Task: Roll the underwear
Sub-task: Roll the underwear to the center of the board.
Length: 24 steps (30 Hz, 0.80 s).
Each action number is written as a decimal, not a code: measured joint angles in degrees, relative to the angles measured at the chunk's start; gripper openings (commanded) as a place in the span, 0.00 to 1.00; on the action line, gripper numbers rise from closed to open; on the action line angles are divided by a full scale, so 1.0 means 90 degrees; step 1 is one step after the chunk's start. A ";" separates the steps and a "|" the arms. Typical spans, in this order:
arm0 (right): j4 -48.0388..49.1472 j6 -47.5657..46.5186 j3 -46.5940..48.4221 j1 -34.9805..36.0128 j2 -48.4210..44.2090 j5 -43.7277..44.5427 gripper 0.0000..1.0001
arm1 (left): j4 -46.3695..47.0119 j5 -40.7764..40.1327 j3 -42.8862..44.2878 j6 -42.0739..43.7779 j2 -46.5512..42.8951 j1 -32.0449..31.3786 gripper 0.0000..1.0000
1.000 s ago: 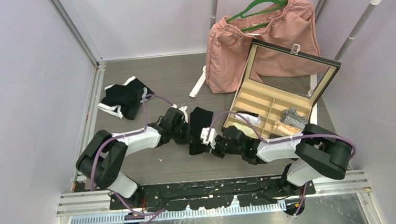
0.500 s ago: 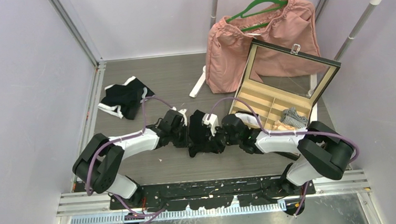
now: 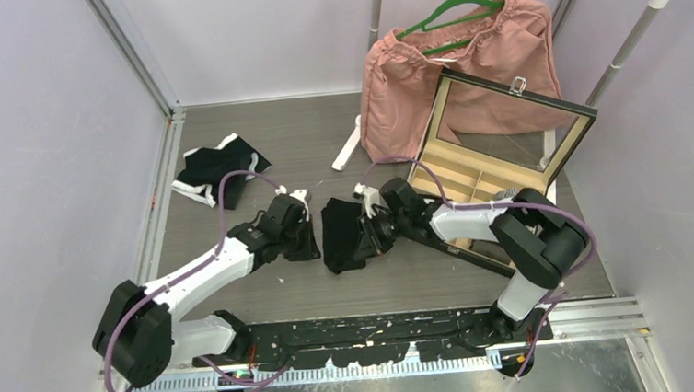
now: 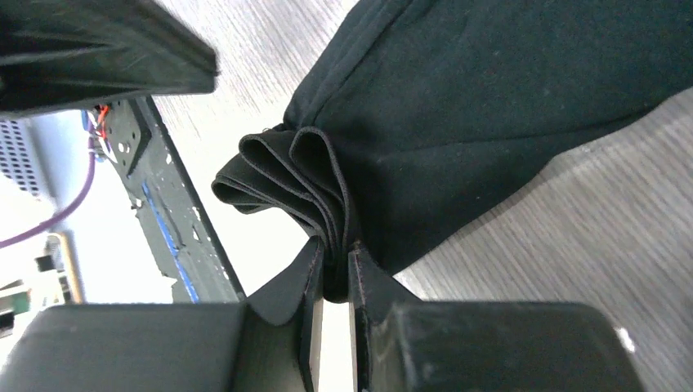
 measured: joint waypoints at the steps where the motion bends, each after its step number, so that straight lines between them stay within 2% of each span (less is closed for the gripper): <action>1: -0.0153 0.0046 0.0151 -0.0024 0.0112 -0.0073 0.05 | -0.0063 -0.0051 0.0000 0.0000 -0.0170 0.0000 0.01; 7: -0.1013 0.0289 0.0991 -0.0107 0.0627 -0.0338 0.04 | -0.0141 -0.0049 -0.0041 0.0019 -0.0804 0.0000 0.01; 17: -0.2375 0.0639 0.2152 -0.0221 0.1297 -0.0238 0.05 | -0.0007 0.0508 -0.0321 0.0199 -0.1098 -0.0022 0.01; 24: -0.2858 0.0792 0.2497 -0.0301 0.1746 -0.0146 0.04 | 0.0223 0.0738 -0.0350 0.0228 -0.1664 -0.0078 0.01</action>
